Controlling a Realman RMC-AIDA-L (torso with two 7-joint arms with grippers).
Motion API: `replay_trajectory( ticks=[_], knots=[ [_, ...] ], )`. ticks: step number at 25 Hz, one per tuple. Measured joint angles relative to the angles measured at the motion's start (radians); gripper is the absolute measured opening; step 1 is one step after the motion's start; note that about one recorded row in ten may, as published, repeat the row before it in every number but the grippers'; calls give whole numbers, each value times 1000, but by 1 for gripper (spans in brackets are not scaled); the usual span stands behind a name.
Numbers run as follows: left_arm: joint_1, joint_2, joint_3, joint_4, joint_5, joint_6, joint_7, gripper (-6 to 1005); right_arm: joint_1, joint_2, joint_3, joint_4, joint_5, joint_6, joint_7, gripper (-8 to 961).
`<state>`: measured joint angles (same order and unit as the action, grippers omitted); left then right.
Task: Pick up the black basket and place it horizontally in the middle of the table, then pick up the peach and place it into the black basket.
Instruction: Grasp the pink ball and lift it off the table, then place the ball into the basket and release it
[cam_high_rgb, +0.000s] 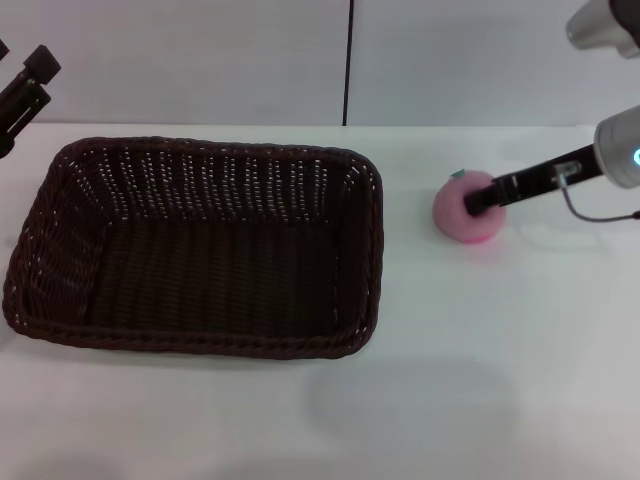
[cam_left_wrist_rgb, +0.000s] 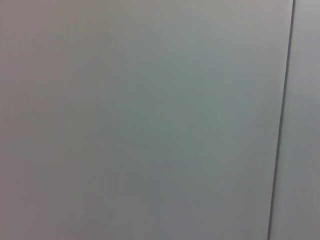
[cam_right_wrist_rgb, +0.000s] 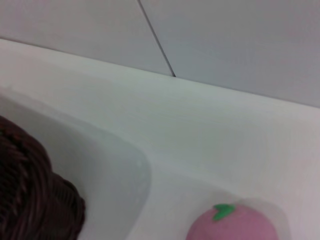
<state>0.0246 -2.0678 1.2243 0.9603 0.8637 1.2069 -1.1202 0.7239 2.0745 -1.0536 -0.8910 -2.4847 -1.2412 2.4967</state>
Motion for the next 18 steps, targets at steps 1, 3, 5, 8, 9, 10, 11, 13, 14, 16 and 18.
replay_trajectory(
  ticks=[1,3,5,8,9,10,11,13,14,16,18],
  knots=[
    [0,0,-1,0,0,1,-1,687,-7,0,0,-20,6,-4,0,305],
    [0,0,-1,0,0,1,-1,687,-19,0,0,-57,26,-8,0,296],
    [0,1,-2,0,0,2,-2,687,-22,0,-1,-85,44,-13,0,286],
    [1,1,-3,0,0,3,1,687,-23,0,-1,-150,63,-41,0,272],
    [1,1,-3,0,0,3,1,687,-18,0,-1,-212,79,-77,3,267],
    [1,1,-3,0,0,3,1,687,-18,0,-1,-212,79,-77,3,260],
    [3,2,-3,0,0,3,2,687,-13,0,0,-247,93,-96,5,254],
    [6,2,-3,0,0,5,2,687,-1,0,0,-317,135,-132,8,241],
    [6,2,-3,0,0,8,2,687,15,0,-8,-378,206,-163,8,234],
    [7,2,-3,0,0,13,3,687,25,0,-21,-398,243,-177,8,221],
    [10,1,-3,0,0,24,3,687,45,-1,-66,-421,295,-186,7,199]
  ],
)
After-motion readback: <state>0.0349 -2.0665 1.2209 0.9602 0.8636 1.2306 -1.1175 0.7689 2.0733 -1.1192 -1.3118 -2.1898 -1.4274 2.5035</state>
